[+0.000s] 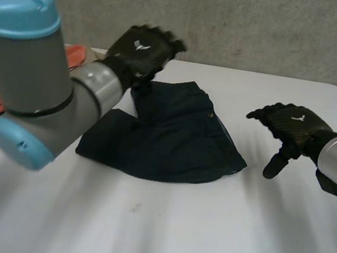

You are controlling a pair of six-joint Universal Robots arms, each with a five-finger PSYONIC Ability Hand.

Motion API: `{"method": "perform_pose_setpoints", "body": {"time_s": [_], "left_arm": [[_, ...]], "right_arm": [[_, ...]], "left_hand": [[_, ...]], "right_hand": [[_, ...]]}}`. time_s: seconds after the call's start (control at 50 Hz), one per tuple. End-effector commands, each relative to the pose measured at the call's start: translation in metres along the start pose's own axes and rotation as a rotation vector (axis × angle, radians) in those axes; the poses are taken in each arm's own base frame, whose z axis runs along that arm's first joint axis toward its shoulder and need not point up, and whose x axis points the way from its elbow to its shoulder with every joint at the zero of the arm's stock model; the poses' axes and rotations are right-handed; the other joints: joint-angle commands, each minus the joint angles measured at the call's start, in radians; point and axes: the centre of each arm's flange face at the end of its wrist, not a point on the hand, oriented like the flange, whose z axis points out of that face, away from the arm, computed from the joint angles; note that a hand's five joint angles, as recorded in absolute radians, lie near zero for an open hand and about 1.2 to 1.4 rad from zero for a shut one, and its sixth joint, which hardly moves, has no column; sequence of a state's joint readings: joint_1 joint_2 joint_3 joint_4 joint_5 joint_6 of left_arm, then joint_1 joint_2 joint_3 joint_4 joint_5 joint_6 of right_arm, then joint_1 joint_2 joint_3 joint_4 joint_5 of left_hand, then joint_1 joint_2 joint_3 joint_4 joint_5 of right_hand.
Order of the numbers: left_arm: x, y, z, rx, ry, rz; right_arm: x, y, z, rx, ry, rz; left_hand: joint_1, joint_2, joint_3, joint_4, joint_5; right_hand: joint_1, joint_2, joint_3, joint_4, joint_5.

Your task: Fold the laundry.

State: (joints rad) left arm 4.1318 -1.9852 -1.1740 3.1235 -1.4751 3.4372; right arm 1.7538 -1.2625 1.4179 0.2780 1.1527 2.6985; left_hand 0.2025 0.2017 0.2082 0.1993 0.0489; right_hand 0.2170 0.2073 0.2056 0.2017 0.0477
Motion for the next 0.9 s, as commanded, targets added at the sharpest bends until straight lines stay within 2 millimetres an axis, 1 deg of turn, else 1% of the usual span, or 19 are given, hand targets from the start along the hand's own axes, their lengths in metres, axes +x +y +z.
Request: {"method": "perform_pose_setpoints", "body": {"time_s": [0.02,0.04,0.14,0.22,0.32,0.4,0.46,0.48,0.5,0.52,0.54,0.6,0.66,0.68,0.74,0.76,0.82,0.84,0.9], "left_arm": [[0.002,0.052,-0.040,-0.258,-0.116,0.032],[0.005,0.064,-0.047,-0.308,-0.114,0.053],[0.003,0.092,-0.054,-0.390,-0.103,0.112],[-0.015,0.118,-0.042,-0.431,-0.130,0.134],[-0.029,0.153,-0.022,-0.476,-0.104,0.159],[-0.037,0.173,-0.009,-0.496,-0.084,0.181],[-0.039,0.181,0.000,-0.494,-0.067,0.203],[-0.039,0.183,0.002,-0.493,-0.063,0.211],[-0.039,0.183,0.003,-0.490,-0.062,0.216],[-0.040,0.183,0.006,-0.486,-0.067,0.221],[-0.041,0.181,0.007,-0.480,-0.071,0.225],[-0.039,0.171,0.012,-0.442,-0.077,0.227],[-0.041,0.160,0.017,-0.411,-0.092,0.224],[-0.045,0.150,0.019,-0.389,-0.113,0.218],[-0.054,0.128,0.018,-0.350,-0.151,0.196],[-0.060,0.106,0.016,-0.301,-0.182,0.173],[-0.071,0.060,0.006,-0.193,-0.229,0.129],[-0.077,0.024,-0.005,-0.109,-0.256,0.104],[-0.086,-0.030,-0.027,0.028,-0.289,0.074]], "right_arm": [[-0.016,0.011,0.007,-0.018,-0.071,-0.147],[-0.020,0.016,0.011,-0.037,-0.086,-0.162],[-0.035,0.034,0.026,-0.084,-0.116,-0.183],[-0.041,0.048,0.046,-0.076,-0.091,-0.218],[-0.052,0.062,0.073,-0.031,-0.059,-0.285],[-0.056,0.065,0.088,0.008,-0.022,-0.316],[-0.058,0.068,0.098,0.021,0.003,-0.330],[-0.057,0.069,0.104,0.028,0.022,-0.335],[-0.057,0.067,0.107,0.033,0.036,-0.340],[-0.056,0.067,0.108,0.034,0.043,-0.339],[-0.053,0.064,0.110,0.031,0.064,-0.334],[-0.047,0.052,0.104,0.032,0.101,-0.307],[-0.040,0.035,0.095,0.059,0.119,-0.264],[-0.036,0.021,0.087,0.086,0.127,-0.231],[-0.030,-0.002,0.071,0.129,0.134,-0.188],[-0.025,-0.017,0.061,0.157,0.141,-0.160],[-0.014,-0.039,0.043,0.186,0.164,-0.118],[-0.006,-0.055,0.029,0.201,0.182,-0.099],[0.007,-0.081,0.005,0.235,0.211,-0.067]], "left_hand": [[0.052,0.053,0.046,0.055,0.031],[0.093,0.094,0.087,0.096,0.072],[0.184,0.185,0.178,0.187,0.163],[0.205,0.206,0.199,0.208,0.184],[0.117,0.118,0.111,0.120,0.096],[0.079,0.080,0.073,0.082,0.058],[0.084,0.085,0.079,0.087,0.063],[0.110,0.111,0.105,0.114,0.090],[0.160,0.161,0.154,0.163,0.139],[0.419,0.420,0.414,0.422,0.398],[0.582,0.583,0.576,0.585,0.561],[1.191,1.192,1.186,1.195,1.170],[1.194,1.195,1.188,1.197,1.173],[1.194,1.195,1.188,1.197,1.173],[1.194,1.195,1.188,1.197,1.173],[1.194,1.195,1.188,1.197,1.173],[1.194,1.195,1.188,1.197,1.173],[1.194,1.195,1.188,1.197,1.173],[1.194,1.195,1.188,1.197,1.173]], "right_hand": [[-0.042,-0.033,-0.031,-0.027,-0.048],[0.007,0.017,0.018,0.022,0.002],[0.136,0.146,0.148,0.152,0.131],[0.184,0.193,0.195,0.199,0.178],[0.230,0.240,0.242,0.245,0.225],[0.351,0.360,0.362,0.366,0.345],[0.450,0.460,0.462,0.466,0.445],[0.605,0.614,0.616,0.620,0.600],[0.877,0.886,0.888,0.892,0.871],[1.054,1.063,1.065,1.069,1.049],[1.178,1.188,1.189,1.193,1.173],[1.179,1.189,1.191,1.195,1.174],[1.179,1.189,1.191,1.195,1.174],[1.179,1.189,1.191,1.195,1.174],[1.179,1.189,1.191,1.195,1.174],[1.179,1.189,1.191,1.195,1.174],[1.179,1.189,1.191,1.195,1.174],[1.179,1.189,1.191,1.195,1.174],[1.179,1.189,1.191,1.195,1.174]]}}
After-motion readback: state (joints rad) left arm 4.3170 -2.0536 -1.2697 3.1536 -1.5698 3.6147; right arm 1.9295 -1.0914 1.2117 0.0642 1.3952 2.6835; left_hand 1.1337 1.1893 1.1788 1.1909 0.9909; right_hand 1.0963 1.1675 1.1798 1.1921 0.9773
